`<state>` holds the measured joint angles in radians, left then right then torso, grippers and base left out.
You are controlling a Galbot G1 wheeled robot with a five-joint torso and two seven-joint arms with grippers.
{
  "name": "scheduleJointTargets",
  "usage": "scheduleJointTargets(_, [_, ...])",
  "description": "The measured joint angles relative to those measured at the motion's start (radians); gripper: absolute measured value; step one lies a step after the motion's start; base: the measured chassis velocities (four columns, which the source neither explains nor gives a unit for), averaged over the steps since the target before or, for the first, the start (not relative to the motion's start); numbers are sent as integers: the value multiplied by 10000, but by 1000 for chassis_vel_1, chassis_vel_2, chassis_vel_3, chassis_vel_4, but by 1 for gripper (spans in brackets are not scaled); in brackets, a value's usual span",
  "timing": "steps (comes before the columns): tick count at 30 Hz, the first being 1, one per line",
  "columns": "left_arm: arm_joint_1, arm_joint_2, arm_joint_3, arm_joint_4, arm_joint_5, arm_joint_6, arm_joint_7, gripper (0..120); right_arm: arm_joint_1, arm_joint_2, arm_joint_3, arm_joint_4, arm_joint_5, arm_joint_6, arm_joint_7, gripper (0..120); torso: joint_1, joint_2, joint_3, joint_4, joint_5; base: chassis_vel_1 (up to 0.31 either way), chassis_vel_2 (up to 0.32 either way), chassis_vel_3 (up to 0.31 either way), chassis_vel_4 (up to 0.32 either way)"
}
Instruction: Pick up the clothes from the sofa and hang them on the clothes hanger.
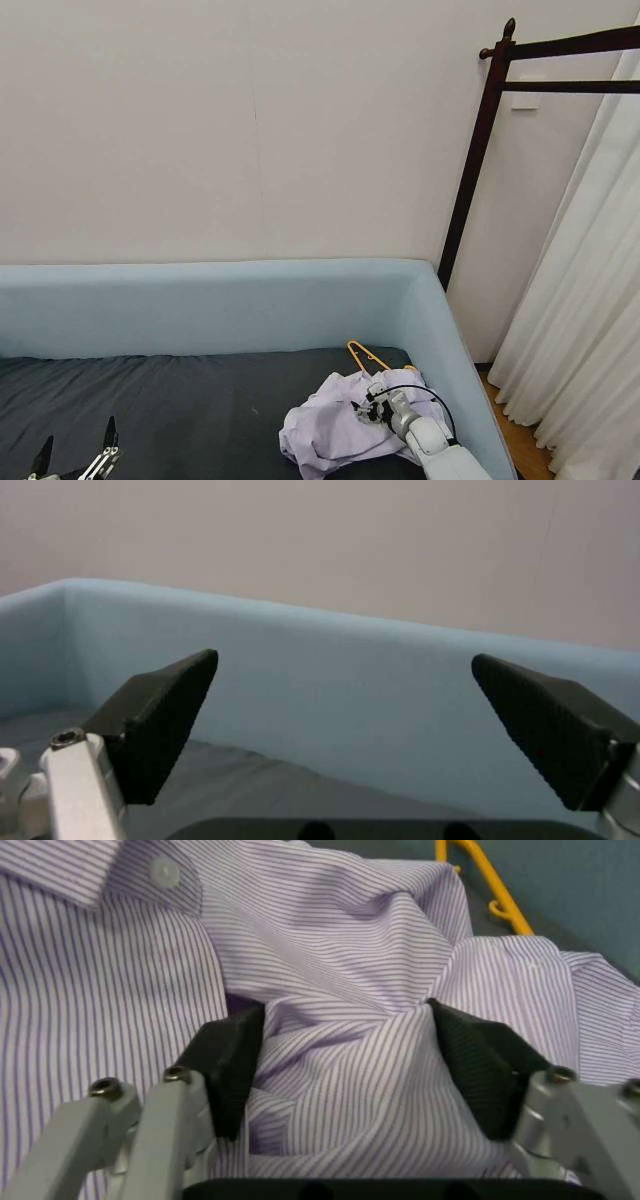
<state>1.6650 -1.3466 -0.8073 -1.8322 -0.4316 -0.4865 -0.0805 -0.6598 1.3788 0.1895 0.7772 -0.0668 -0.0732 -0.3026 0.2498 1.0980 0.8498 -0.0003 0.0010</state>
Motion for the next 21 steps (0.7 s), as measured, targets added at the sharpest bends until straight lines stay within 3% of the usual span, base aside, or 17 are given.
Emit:
scheduleJointTargets(7, [-103,58,52,104,-24,0,-22,100,-278,-203,-43,374,-135,-99,-89,39,-1,0,0,-1,1,0,0,0,0])
scheduleJointTargets(10, [-128,85,79,134,-39,0,-43,100,-475,-325,-60,684,-242,-327,-175,22,-1,0,0,0,1,0,0,0,0])
scheduleJointTargets(12, [-138,96,88,139,-40,0,-66,100,-537,-374,-79,791,-250,-364,-188,19,-2,0,0,0,1,0,0,0,0])
scheduleJointTargets(15, [-164,141,116,143,-43,0,-160,100,-774,-546,-158,1239,-74,-327,-114,5,-1,1,0,-2,0,0,0,0,0])
scheduleJointTargets(21, [-174,193,127,145,-61,0,-184,100,-1107,-712,-303,2250,870,-289,401,0,-1,1,0,-1,1,0,0,0,0])
